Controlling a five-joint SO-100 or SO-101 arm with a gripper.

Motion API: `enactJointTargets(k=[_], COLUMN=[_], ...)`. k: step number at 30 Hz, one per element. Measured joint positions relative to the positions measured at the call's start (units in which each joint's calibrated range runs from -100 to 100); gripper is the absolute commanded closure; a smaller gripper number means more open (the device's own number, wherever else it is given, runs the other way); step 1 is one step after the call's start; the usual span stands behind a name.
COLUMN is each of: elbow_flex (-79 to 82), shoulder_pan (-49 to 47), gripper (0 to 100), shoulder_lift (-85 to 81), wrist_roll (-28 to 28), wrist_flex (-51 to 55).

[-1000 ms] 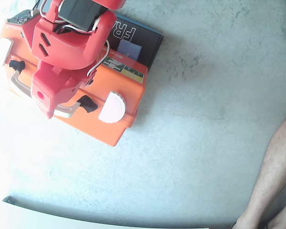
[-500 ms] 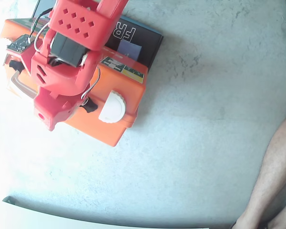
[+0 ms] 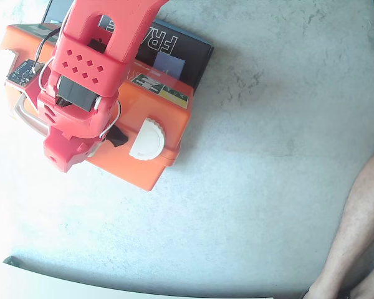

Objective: Grab the white handle of the orange box

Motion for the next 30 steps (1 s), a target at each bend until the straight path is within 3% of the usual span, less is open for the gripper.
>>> enactJointTargets(k=[6, 12, 30], elbow_flex=[-0.18, 7.11, 65.62], shoulder_pan=[0.40, 1.01, 6.74], gripper=[98, 98, 98], shoulder_lift=[-0.27, -9.86, -73.98], wrist_roll=[0.00, -2.67, -7.73], wrist_flex=[1.53, 16.72, 41.94])
